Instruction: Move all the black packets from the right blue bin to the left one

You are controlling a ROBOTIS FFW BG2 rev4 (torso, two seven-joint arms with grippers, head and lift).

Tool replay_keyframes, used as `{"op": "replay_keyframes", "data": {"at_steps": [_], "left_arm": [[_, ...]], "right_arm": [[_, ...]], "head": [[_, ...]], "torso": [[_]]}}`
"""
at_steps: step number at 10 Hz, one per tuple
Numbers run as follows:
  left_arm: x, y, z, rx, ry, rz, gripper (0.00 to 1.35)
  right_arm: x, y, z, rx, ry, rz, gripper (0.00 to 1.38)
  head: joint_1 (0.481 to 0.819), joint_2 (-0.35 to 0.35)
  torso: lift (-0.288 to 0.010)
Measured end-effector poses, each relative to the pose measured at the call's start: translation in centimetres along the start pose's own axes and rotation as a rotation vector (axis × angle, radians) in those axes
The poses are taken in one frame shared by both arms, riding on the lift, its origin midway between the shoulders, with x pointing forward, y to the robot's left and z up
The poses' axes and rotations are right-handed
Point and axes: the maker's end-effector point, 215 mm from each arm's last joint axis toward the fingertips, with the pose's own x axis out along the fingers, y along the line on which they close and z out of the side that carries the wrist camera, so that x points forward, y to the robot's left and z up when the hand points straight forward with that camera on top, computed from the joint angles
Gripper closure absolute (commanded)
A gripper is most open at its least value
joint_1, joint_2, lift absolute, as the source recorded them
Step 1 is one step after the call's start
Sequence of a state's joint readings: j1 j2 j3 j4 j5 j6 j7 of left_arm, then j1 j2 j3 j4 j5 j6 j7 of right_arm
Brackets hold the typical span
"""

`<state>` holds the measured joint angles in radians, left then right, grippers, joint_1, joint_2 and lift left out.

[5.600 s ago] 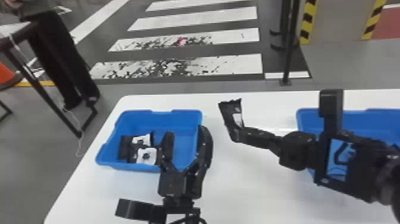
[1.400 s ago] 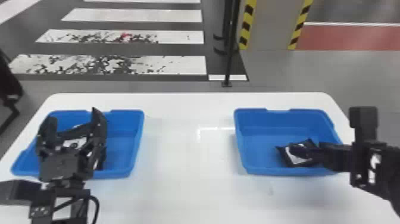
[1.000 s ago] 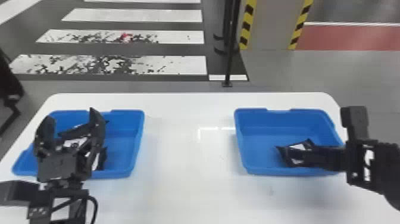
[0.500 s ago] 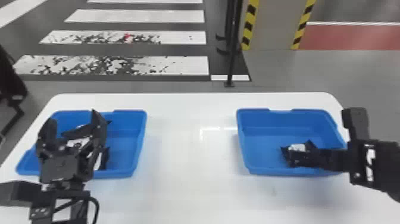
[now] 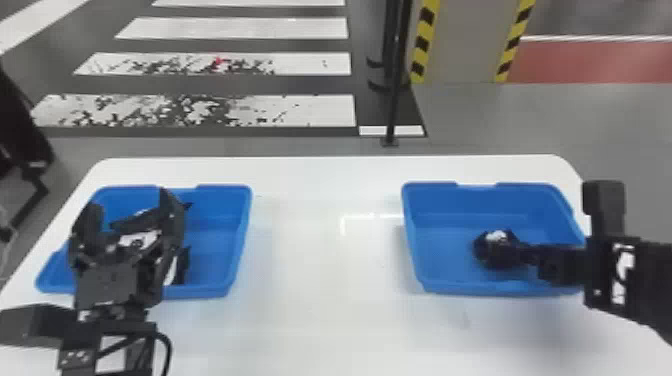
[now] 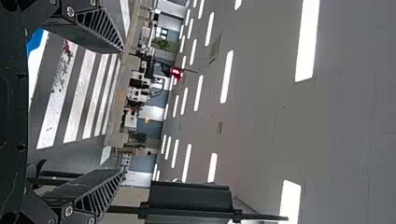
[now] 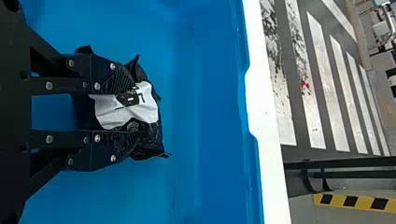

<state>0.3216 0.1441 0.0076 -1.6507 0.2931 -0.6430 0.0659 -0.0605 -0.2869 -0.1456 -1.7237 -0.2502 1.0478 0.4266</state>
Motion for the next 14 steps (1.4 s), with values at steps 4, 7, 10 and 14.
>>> {"op": "replay_keyframes", "data": {"at_steps": [4, 7, 10, 14], "left_arm": [[-0.2, -0.1, 1.7, -0.02, -0.059, 0.018, 0.2], [-0.4, -2.5, 4.4, -0.145, -0.155, 0.013, 0.21], [-0.7, -7.9, 5.2, -0.318, -0.15, -0.052, 0.21], [-1.6, -15.7, 3.6, -0.432, -0.065, -0.181, 0.21]], "right_arm": [[0.3, 2.7, 3.0, 0.007, -0.157, 0.095, 1.21], [-1.2, 6.5, 7.9, 0.016, -0.32, 0.231, 1.21], [-2.7, 14.7, 12.9, -0.034, -0.423, 0.439, 1.21], [-3.4, 28.6, 13.1, -0.042, -0.408, 0.773, 1.21]], "head": [[0.695, 0.052], [0.695, 0.061], [0.691, 0.078], [0.672, 0.137]], "torso": [[-0.168], [-0.168], [-0.168], [-0.168]]}}
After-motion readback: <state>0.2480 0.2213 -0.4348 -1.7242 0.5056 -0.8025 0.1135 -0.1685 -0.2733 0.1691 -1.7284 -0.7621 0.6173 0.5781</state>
